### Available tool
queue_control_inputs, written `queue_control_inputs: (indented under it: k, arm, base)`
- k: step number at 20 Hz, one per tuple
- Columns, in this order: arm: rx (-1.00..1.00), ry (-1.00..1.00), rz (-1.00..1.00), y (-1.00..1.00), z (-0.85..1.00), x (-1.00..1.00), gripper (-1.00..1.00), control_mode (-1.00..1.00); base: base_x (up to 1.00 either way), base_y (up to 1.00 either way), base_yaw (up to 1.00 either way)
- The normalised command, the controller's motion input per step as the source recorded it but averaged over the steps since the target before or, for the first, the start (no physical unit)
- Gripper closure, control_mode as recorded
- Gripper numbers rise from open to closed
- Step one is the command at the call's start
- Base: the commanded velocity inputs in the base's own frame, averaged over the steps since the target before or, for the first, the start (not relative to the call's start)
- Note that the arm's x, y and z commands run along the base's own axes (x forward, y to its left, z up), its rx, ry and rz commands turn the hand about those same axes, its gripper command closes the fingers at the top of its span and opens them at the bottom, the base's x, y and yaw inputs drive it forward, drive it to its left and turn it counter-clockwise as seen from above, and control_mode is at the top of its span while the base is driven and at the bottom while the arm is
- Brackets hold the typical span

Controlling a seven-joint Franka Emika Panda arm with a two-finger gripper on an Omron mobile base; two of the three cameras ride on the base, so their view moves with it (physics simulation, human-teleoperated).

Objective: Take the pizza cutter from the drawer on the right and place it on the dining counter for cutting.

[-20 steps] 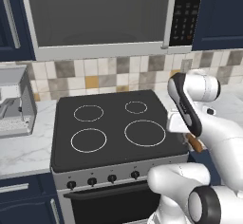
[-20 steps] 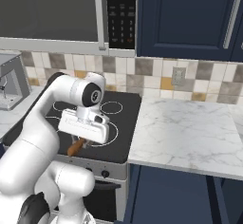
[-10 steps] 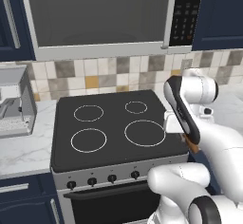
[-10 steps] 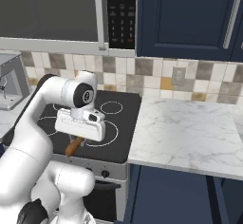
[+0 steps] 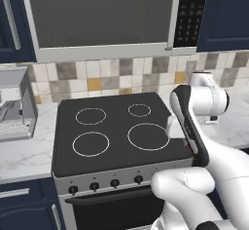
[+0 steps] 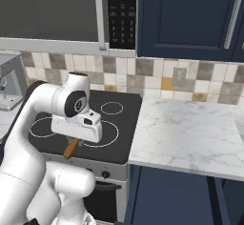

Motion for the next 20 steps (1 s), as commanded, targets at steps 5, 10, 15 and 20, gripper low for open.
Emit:
queue_control_inputs:
  k: [5,10,15,20]
  arm:
    - [-0.02,-0.07,0.0,0.16,0.0,0.05,1.0,-1.0]
    - [-0.03,0.0,0.0,0.1,0.0,0.03,1.0,-1.0]
    - [-0.02,0.0,0.0,0.02,0.0,0.0,1.0,1.0]
    - [0.0,0.0,0.0,0.0,0.0,0.0,1.0,1.0]
  base:
    - [0.0,0.0,0.0]
    - [0.0,0.0,0.0]
    - [0.0,0.06,0.0]
    - [-0.27,0.61,0.17]
